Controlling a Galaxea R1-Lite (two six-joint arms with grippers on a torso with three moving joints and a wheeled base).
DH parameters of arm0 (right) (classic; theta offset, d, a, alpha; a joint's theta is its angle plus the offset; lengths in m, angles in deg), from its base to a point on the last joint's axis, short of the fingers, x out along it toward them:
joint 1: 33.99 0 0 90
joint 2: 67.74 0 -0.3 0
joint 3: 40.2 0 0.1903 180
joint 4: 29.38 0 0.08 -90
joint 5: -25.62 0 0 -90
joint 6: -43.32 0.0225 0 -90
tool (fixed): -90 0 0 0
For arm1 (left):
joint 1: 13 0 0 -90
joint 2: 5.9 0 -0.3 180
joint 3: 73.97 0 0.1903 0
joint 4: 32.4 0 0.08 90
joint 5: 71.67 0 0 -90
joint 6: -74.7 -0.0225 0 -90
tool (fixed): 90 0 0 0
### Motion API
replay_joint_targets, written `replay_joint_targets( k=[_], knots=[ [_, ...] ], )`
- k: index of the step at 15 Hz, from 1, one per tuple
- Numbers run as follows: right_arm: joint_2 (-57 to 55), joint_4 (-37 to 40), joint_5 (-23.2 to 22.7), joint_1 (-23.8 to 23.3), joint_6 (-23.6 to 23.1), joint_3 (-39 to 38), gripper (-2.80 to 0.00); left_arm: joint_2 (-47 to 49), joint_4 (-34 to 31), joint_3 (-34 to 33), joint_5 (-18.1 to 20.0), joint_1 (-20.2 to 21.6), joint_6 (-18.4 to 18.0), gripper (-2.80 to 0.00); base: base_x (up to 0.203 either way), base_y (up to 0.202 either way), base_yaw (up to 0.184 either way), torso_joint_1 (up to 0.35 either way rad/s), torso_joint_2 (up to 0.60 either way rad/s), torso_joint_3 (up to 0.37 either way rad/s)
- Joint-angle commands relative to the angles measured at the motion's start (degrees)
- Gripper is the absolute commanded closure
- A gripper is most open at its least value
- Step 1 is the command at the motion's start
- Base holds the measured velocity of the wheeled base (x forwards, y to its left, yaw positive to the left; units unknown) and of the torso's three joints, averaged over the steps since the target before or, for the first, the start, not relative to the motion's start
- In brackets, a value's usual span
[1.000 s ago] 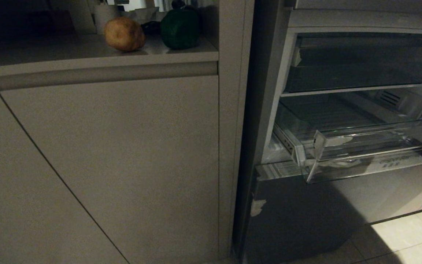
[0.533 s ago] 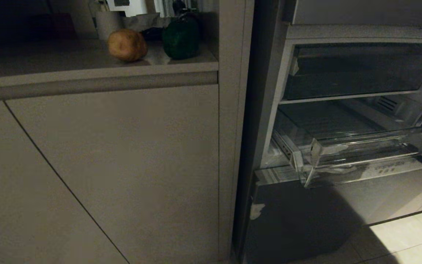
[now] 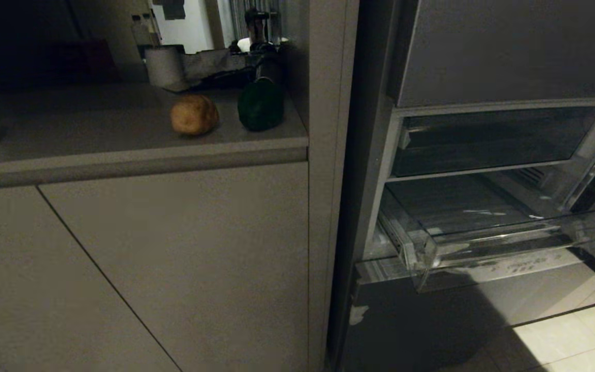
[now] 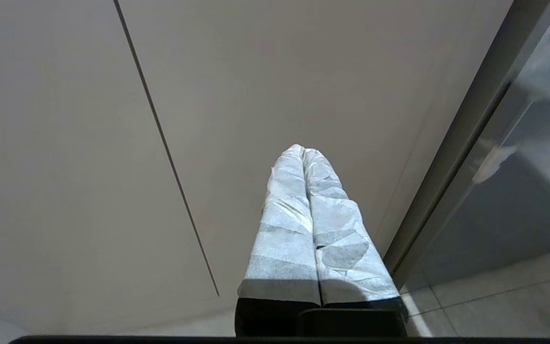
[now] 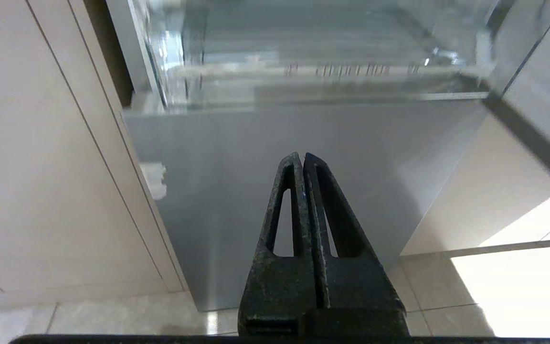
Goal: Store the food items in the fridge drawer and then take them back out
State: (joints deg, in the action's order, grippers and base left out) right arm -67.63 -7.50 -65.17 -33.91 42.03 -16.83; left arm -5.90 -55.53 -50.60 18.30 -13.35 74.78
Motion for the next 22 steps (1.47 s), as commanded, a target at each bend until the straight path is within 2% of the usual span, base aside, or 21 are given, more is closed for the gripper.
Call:
replay_joint_targets(
  k=[1, 7, 15, 19, 22],
  knots=[
    [-0.11, -0.02, 0.00, 0.01, -0.02, -0.45, 0.00, 0.09, 0.03, 0.00, -0.06, 0.00, 0.01, 0.00, 0.000, 0.000, 0.000, 0.271, -0.62, -0.344],
    [-0.11, -0.09, 0.00, 0.01, 0.06, -0.47, 0.00, 0.09, 0.03, 0.00, 0.02, 0.00, 0.01, 0.00, 0.000, 0.000, 0.000, 0.186, -0.41, -0.223],
    [-0.11, -0.09, -0.10, 0.01, -0.22, -0.53, 0.00, 0.09, 0.03, 0.00, -0.06, 0.00, 0.01, 0.00, 0.000, 0.000, 0.000, 0.005, -0.01, -0.005],
    [-0.11, 0.17, -0.61, 0.01, -2.84, -0.44, 0.00, 0.09, 0.03, 0.00, 0.02, 0.00, 0.01, 0.00, 0.000, 0.000, 0.000, 0.000, 0.00, 0.000],
    [-0.11, 0.00, -0.26, 0.01, -1.77, -0.44, 0.00, 0.09, 0.03, 0.00, -0.06, 0.00, 0.01, 0.00, 0.000, 0.000, 0.000, 0.000, 0.00, 0.000]
  ],
)
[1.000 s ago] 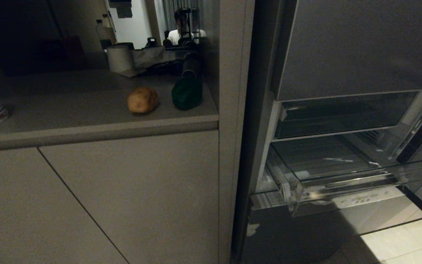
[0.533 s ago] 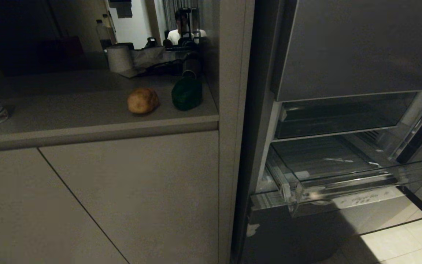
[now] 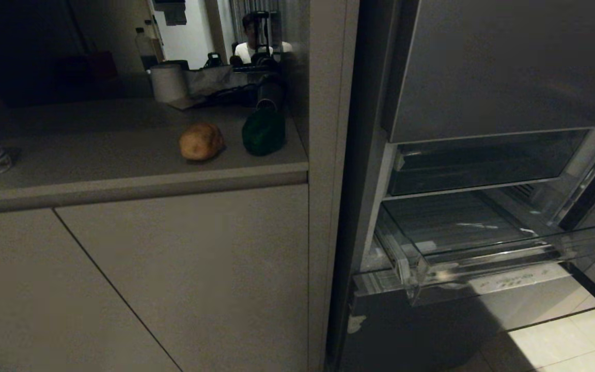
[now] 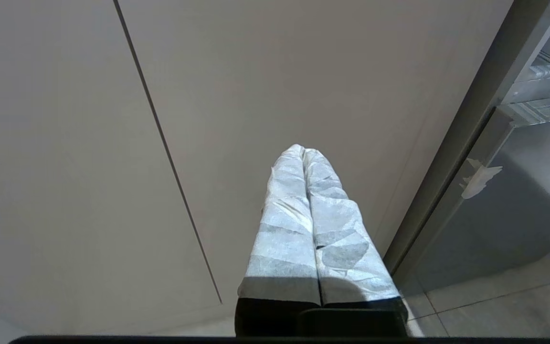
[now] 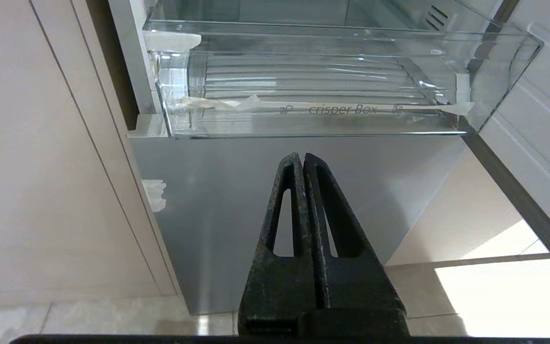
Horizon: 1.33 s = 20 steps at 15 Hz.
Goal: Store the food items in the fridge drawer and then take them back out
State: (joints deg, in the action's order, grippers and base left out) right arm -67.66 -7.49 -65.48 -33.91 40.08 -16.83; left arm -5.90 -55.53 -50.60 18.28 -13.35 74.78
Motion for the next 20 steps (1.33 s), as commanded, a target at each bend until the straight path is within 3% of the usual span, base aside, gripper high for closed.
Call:
replay_joint_targets(
  k=[1, 7, 17, 20],
  knots=[
    [-0.07, -0.02, 0.13, 0.01, 0.57, -0.44, 0.00, 0.09, 0.02, 0.00, -0.04, 0.00, 0.01, 0.00, 0.000, 0.000, 0.000, 0.000, 0.00, 0.000],
    [-0.07, -0.02, 1.19, 0.01, 3.42, -0.44, 0.00, 0.09, 0.02, 0.00, -0.04, 0.00, 0.01, 0.00, 0.000, 0.000, 0.000, 0.000, 0.00, 0.000],
    [0.01, 0.25, 1.87, 0.01, 3.49, 0.03, 0.00, 0.09, -0.06, 0.00, 0.02, 0.00, -0.07, 0.00, 0.000, 0.000, 0.000, 0.000, 0.00, 0.000],
    [-7.24, 4.07, 1.58, 0.09, 4.38, 10.79, 0.00, 0.09, -0.06, 0.00, -0.04, 0.00, 0.10, 0.00, 0.000, 0.000, 0.000, 0.000, 0.00, 0.000]
  ],
)
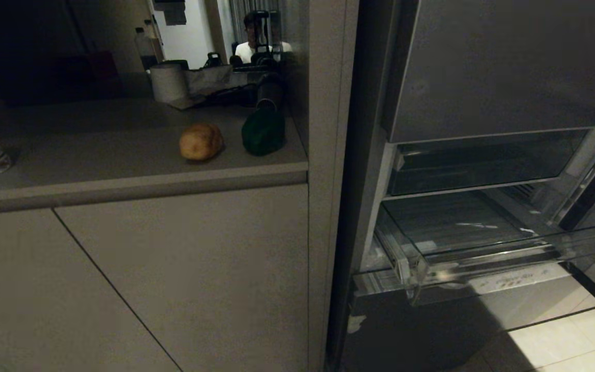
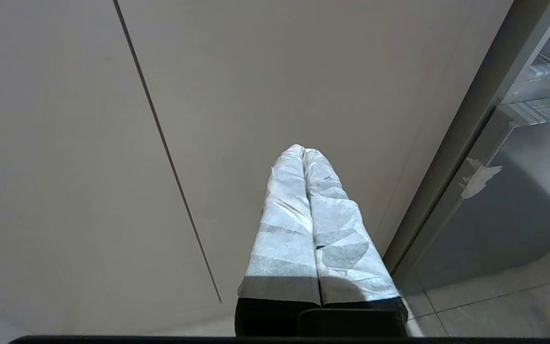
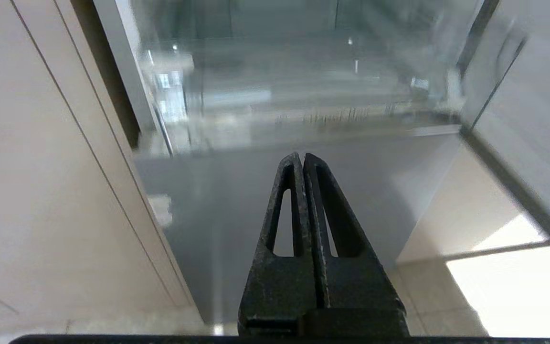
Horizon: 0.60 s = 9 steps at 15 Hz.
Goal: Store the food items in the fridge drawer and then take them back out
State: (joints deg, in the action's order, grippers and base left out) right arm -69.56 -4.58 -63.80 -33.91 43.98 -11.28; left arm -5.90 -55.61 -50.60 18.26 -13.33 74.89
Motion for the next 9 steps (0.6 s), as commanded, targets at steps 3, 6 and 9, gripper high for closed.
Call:
replay_joint_targets(
  k=[3, 6, 9],
  knots=[
    [-25.70, 3.67, -0.73, 0.27, 2.50, 16.33, 0.00, 0.09, 0.02, 0.00, -0.02, -0.02, -0.01, 0.00, 0.000, 0.000, 0.000, 0.000, 0.00, 0.000],
    [-46.71, 2.23, -2.20, 0.41, 3.15, 23.88, 0.00, 0.09, 0.02, 0.00, -0.02, -0.02, -0.01, 0.00, 0.000, 0.000, 0.000, 0.000, 0.00, 0.000],
    [-64.77, -2.08, -4.16, 0.54, 2.99, 29.60, 0.00, 0.09, 0.02, 0.00, -0.02, -0.02, -0.01, 0.00, 0.000, 0.000, 0.000, 0.000, 0.00, 0.000]
  ],
)
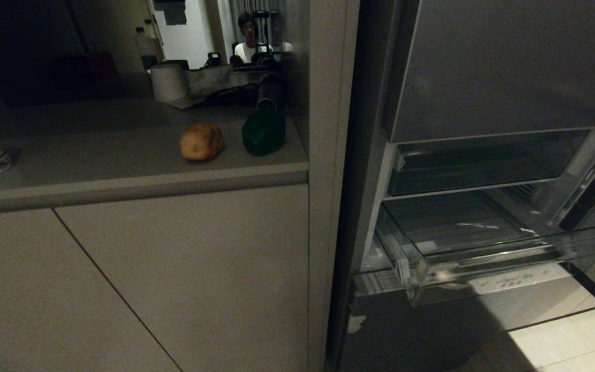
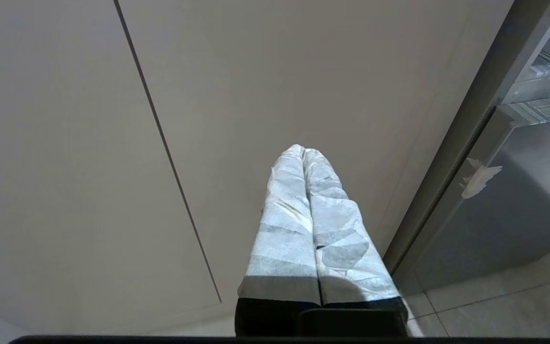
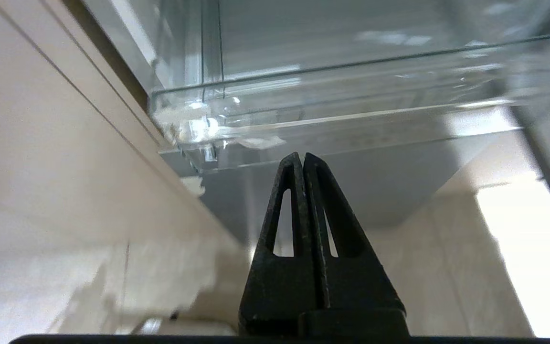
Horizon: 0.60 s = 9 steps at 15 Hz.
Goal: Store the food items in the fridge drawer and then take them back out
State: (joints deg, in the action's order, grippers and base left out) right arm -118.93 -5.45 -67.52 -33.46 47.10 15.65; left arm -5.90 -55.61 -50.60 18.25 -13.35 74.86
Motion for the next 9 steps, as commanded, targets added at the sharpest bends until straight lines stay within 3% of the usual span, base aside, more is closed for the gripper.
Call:
replay_joint_targets(
  k=[1, 5, 9],
  knots=[
    [-20.50, -3.23, -1.00, 0.13, -0.73, 3.96, 0.00, 0.09, 0.02, 0.00, -0.01, 0.00, 0.02, 0.00, 0.000, 0.000, 0.000, 0.000, 0.00, 0.000],
    [-35.28, -15.60, -1.91, 1.44, -2.53, 6.74, 0.00, 0.09, 0.02, 0.00, -0.01, 0.00, 0.02, 0.00, 0.000, 0.000, 0.000, 0.000, 0.00, 0.000],
    [-42.74, -20.77, -2.33, 1.82, -2.70, 10.88, 0.00, 0.09, 0.02, 0.00, -0.01, 0.00, 0.02, 0.00, 0.000, 0.000, 0.000, 0.000, 0.00, 0.000]
  ],
)
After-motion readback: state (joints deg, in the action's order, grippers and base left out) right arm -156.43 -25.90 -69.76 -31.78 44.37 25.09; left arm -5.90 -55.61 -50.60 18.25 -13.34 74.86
